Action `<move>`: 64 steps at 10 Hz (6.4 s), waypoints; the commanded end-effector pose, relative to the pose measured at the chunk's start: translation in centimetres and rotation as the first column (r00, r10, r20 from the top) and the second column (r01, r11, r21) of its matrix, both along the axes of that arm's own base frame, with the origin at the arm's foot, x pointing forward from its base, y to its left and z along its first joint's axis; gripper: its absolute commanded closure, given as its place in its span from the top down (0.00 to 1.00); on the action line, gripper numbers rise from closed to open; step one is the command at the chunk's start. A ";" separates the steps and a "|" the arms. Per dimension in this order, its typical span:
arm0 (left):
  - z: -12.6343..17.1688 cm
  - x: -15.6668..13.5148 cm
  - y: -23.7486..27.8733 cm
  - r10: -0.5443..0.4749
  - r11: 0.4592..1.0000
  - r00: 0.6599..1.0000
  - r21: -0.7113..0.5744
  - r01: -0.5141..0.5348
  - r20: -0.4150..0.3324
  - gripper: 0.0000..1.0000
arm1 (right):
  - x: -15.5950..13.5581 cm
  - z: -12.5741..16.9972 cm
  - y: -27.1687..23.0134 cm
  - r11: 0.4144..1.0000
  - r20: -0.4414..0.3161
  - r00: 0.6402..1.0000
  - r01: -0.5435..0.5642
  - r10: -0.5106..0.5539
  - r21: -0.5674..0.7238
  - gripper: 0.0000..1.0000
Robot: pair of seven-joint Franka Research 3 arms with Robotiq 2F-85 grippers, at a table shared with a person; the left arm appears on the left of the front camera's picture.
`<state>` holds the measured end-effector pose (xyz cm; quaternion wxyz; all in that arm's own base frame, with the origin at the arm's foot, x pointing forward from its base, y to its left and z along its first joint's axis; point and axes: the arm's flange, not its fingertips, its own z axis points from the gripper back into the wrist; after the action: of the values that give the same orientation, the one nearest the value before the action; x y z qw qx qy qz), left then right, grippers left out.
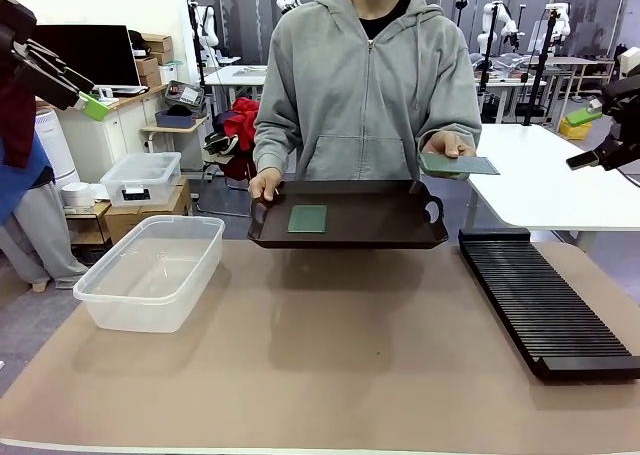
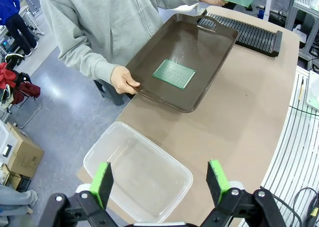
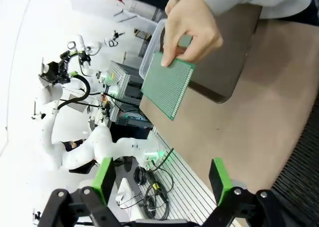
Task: Sort PCBs into racks and boxes based on the side picked up.
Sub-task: Pick up the Blank PCB handed by the Human, then if the short side of the Blank PCB is picked up, insert it into the PCB Rack ; if the long side is picked up, place it in the Organizing box.
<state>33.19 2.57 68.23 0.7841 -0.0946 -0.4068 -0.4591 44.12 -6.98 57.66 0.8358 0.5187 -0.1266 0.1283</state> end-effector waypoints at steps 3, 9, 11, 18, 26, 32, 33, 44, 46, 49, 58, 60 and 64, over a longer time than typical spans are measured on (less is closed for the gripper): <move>-0.1 0.0 0.1 0.003 1.000 1.000 -0.003 -0.003 -0.001 1.00 | -0.4 1.9 -0.8 1.000 0.048 0.999 0.021 -0.020 -0.004 1.00; -0.1 0.0 0.1 0.003 1.000 1.000 -0.003 -0.003 -0.001 1.00 | 5.5 -3.0 0.2 0.945 -0.241 0.968 0.016 0.067 0.326 1.00; -0.1 0.0 0.1 0.003 1.000 1.000 -0.003 -0.003 -0.001 1.00 | 7.3 -4.5 0.9 0.933 -0.283 0.952 -0.007 0.117 0.360 1.00; -0.1 0.0 0.1 0.003 1.000 1.000 -0.003 -0.003 -0.001 1.00 | 10.2 -9.6 5.4 0.925 -0.332 0.926 -0.046 0.181 0.376 1.00; -0.1 0.0 0.1 0.003 1.000 1.000 -0.003 -0.003 -0.001 1.00 | 12.4 -11.2 9.3 0.896 -0.251 0.935 -0.127 0.252 0.425 1.00; -0.1 0.0 0.1 0.003 1.000 1.000 -0.003 -0.003 -0.001 1.00 | 11.8 -10.8 8.8 0.877 -0.225 0.929 -0.167 0.293 0.451 0.16; -0.1 0.0 0.1 0.003 1.000 1.000 -0.003 -0.003 -0.001 1.00 | 11.8 -10.7 8.5 0.877 -0.231 0.926 -0.171 0.299 0.448 0.06; -0.1 0.0 0.1 0.003 1.000 1.000 -0.003 -0.003 -0.001 1.00 | 11.4 -10.8 8.4 0.884 -0.277 0.904 -0.187 0.326 0.429 0.00; -0.1 0.0 0.1 0.003 1.000 1.000 -0.003 -0.003 -0.001 1.00 | 11.3 -11.1 8.7 0.887 -0.270 0.915 -0.162 0.299 0.433 0.00; -0.1 0.0 0.1 0.003 1.000 1.000 -0.003 -0.003 -0.001 1.00 | 11.3 -11.1 8.7 0.887 -0.270 0.915 -0.162 0.299 0.433 0.00; -0.1 0.0 0.1 0.003 1.000 1.000 -0.003 -0.003 -0.001 1.00 | 11.3 -11.1 8.7 0.887 -0.270 0.915 -0.162 0.299 0.433 0.00; -0.1 0.0 0.1 0.003 1.000 1.000 -0.003 -0.003 -0.001 1.00 | 11.3 -11.1 8.7 0.887 -0.270 0.915 -0.162 0.299 0.433 0.00; -0.1 0.0 0.1 0.003 1.000 1.000 -0.003 -0.003 -0.001 1.00 | 11.3 -11.1 8.7 0.887 -0.270 0.915 -0.162 0.299 0.433 0.00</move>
<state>33.20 2.58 68.24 0.7841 -0.0945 -0.4069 -0.4590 55.45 1.70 46.47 0.7002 0.7033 0.0544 0.1100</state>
